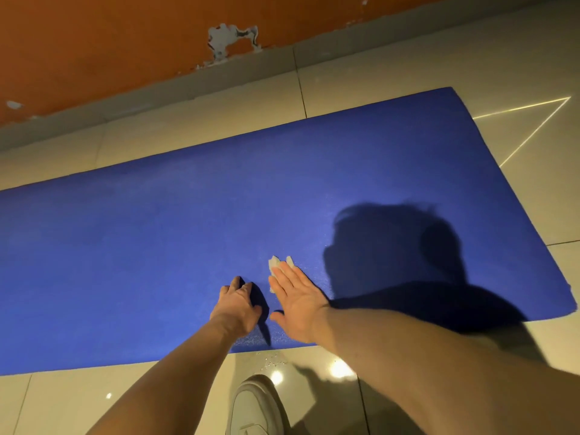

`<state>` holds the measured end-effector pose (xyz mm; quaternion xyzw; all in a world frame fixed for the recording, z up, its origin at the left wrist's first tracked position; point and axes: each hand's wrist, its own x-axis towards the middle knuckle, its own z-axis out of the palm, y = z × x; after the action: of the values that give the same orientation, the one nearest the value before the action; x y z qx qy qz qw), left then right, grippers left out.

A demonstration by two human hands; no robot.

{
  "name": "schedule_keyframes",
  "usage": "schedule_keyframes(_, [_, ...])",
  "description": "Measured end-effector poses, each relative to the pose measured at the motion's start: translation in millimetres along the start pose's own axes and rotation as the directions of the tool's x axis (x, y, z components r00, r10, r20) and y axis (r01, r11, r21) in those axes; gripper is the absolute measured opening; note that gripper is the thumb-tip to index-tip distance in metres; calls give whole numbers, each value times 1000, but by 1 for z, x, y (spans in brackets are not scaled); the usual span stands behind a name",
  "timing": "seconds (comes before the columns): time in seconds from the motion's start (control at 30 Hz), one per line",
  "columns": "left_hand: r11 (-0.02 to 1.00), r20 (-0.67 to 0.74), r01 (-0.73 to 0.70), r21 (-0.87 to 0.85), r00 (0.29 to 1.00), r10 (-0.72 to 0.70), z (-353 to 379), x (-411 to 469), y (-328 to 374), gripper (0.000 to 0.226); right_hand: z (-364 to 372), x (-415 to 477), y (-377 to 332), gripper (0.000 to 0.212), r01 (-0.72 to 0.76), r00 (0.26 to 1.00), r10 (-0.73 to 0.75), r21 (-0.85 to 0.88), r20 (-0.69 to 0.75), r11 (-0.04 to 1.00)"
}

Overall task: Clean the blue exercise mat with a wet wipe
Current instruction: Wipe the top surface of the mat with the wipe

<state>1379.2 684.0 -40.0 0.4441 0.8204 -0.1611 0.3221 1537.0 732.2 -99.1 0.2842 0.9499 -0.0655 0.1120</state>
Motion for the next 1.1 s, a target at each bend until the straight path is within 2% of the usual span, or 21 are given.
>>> schedule_keyframes(0.07, [1000, -2, 1, 2, 1000, -1, 3, -2, 3, 72, 7, 0, 32, 78, 14, 997, -13, 16, -73, 1000])
schedule_keyframes(0.17, [1000, 4, -4, -10, 1000, 4, 7, -7, 4, 73, 11, -7, 72, 84, -131, 959, 188, 254, -213, 958])
schedule_keyframes(0.23, [1000, 7, -5, -22, 1000, 6, 9, -10, 4, 73, 9, -11, 72, 87, -239, 922, 324, 350, -210, 906])
schedule_keyframes(0.3, [1000, 15, -8, -12, 1000, 8, 11, -12, 4, 73, 1, -9, 55, 88, -334, 917, 377, 267, -128, 904])
schedule_keyframes(0.37, [1000, 27, -2, 4, 1000, 2, 13, -15, 4, 73, -5, -9, 28, 85, -332, 941, 339, 139, -25, 933])
schedule_keyframes(0.5, [1000, 39, 5, 20, 999, -6, 16, -19, 10, 73, -5, -22, -8, 77, -46, 996, 39, 85, 86, 995])
schedule_keyframes(0.6, [1000, 39, 2, 24, 999, -3, 19, -22, 14, 72, 1, -31, 0, 73, 88, 994, -89, 21, 61, 996])
schedule_keyframes(0.67, [1000, 47, 5, 30, 999, -7, 22, -24, 14, 73, 7, -38, 20, 72, 18, 999, -19, -45, -29, 999])
schedule_keyframes(0.73, [1000, 51, -2, 21, 999, 1, 24, -26, 13, 73, 12, -44, 43, 75, -131, 989, 123, -96, -81, 987])
schedule_keyframes(0.83, [1000, 62, -13, 26, 998, 12, 27, -31, 15, 72, 6, -49, 53, 82, -307, 948, 311, 68, -69, 949])
schedule_keyframes(0.9, [999, 70, -14, 38, 997, 11, 29, -32, 15, 73, -2, -45, 37, 84, -377, 925, 379, 86, -3, 922])
schedule_keyframes(0.97, [999, 72, -11, 45, 997, 8, 30, -31, 15, 73, -8, -46, 5, 80, -301, 953, 299, 55, 44, 952])
schedule_keyframes(1.1, [997, 58, -28, 74, 998, 23, 30, -32, 15, 67, -10, -59, -25, 73, 1, 993, -6, 45, 115, 999])
